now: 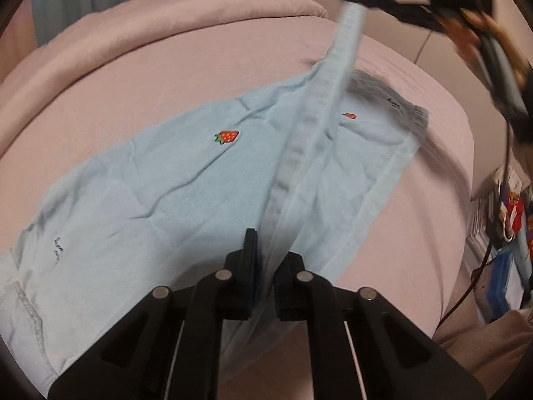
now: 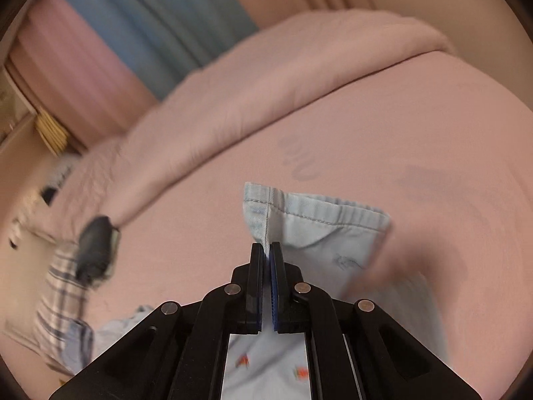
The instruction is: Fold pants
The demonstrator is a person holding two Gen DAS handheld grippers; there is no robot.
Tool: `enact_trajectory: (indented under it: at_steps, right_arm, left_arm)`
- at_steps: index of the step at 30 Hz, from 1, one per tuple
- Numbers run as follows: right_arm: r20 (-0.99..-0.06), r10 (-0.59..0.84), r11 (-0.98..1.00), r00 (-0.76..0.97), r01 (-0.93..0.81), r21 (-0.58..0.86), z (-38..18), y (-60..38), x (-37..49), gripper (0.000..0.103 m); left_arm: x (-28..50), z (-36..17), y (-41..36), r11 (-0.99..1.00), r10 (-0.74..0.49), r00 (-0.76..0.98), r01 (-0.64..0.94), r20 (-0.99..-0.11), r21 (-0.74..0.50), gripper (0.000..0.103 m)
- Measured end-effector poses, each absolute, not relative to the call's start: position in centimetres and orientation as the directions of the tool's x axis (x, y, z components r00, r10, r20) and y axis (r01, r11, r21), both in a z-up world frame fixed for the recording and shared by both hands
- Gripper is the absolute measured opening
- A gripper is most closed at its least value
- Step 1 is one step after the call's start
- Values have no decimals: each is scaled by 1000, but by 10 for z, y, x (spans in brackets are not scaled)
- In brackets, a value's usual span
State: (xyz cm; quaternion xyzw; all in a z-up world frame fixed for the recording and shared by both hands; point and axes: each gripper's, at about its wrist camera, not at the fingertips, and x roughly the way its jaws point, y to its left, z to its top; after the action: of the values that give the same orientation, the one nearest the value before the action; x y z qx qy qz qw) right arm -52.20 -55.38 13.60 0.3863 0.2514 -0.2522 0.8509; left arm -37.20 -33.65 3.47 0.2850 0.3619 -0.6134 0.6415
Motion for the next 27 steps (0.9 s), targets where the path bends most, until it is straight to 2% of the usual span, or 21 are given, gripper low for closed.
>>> enact_trajectory:
  at_steps: [4,9,12,16,17,19,22,23,25,27]
  right_arm:
    - [-577,-260,468,774,624,626,105,-547,-578,4]
    - [-613,-211,251,761,648,719,16,-544,-628,5]
    - [-543,-202,127,815,572,810,-11,-538,-648,11]
    - [-452,-231,93,862,482,871,-6,-537,-656,41]
    - [-439,-237,85,867,468,880,-3,-536,-649,46]
    - [-439,-257,72,861,470,880,3,-540,-652,47]
    - [-474,-256,87,842,509,856,9,-545,-646,46]
    - [-519,-246,106,819,555,825,11,-545,-637,31]
    - [-576,-250,141,778,618,773,17,-545,-632,13]
    - [-597,-265,165,758,645,746,23,-542,-630,11]
  left_arm:
    - [-380,35,-333,60,-580,9,998,-815,-31,7]
    - [-378,21,-339,44,-539,47,999,-841,27,7]
    - [-379,18,-338,30,-520,86,996,-850,83,7]
    - [-375,16,-334,28,-520,101,994,-848,101,7]
    - [-375,16,-335,29,-518,104,994,-849,105,7]
    - [-374,17,-337,31,-518,117,993,-847,118,7]
    - [-384,19,-336,33,-518,132,990,-845,135,7]
    - [-387,19,-337,35,-519,136,990,-844,138,7]
    - [-388,22,-334,39,-529,143,989,-837,145,7]
    - [-391,26,-329,33,-539,141,989,-830,147,7]
